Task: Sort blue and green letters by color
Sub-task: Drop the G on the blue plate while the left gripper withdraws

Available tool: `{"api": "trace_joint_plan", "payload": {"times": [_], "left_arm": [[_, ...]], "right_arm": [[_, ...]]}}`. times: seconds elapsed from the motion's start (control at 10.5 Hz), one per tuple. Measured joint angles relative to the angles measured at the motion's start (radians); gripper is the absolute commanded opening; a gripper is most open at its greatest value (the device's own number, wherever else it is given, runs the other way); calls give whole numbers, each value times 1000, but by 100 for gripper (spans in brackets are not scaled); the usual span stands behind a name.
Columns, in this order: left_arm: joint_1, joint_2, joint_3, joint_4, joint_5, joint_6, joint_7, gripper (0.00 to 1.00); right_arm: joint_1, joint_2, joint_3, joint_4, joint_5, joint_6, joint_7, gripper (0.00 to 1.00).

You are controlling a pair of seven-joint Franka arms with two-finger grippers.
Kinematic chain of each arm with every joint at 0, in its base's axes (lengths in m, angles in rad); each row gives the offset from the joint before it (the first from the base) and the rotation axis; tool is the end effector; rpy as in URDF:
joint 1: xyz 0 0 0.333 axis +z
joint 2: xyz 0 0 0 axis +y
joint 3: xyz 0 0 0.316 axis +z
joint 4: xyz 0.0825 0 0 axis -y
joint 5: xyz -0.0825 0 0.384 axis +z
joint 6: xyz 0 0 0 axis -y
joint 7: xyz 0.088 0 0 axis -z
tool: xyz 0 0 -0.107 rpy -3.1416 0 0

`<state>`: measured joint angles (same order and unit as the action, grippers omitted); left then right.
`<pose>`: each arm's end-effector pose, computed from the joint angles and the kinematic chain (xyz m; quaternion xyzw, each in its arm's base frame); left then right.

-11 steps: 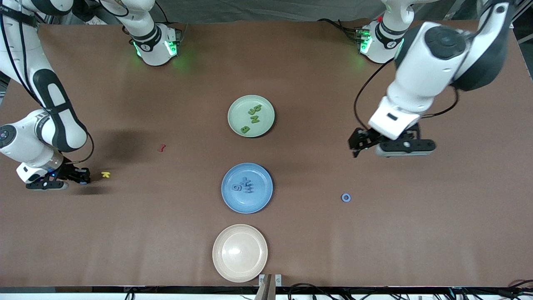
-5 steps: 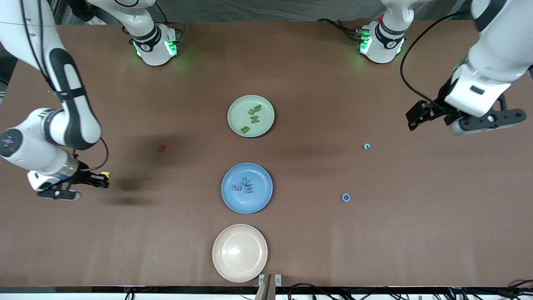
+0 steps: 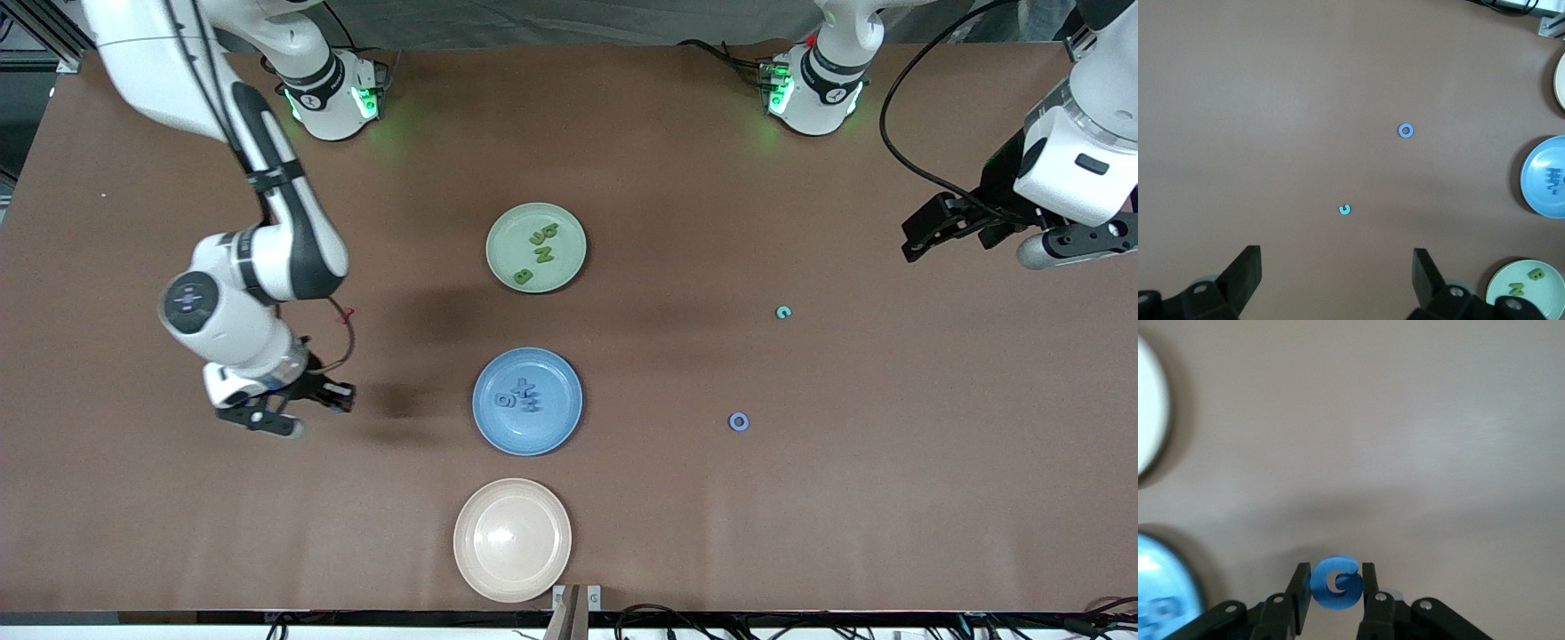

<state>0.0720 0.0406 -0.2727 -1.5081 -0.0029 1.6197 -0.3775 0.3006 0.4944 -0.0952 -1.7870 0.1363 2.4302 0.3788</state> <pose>0.5614 -0.1110 0.6367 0.9954 0.0885 0.0328 0.0170 0.6550 0.1428 0.2926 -0.9887 0.1268 -0.0653 0.0470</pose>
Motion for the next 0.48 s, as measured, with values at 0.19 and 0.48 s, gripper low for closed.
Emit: {"api": "trace_joint_plan", "payload": {"times": [0.19,0.48], "left_arm": [[9,-3,1,1,0,-3,40,100],[11,-15,1,2,3,-4,67,100]], "right_arm": [[105,47,5,68,25,5,56,14],[239,154,6,180,84,91,129,21]]}}
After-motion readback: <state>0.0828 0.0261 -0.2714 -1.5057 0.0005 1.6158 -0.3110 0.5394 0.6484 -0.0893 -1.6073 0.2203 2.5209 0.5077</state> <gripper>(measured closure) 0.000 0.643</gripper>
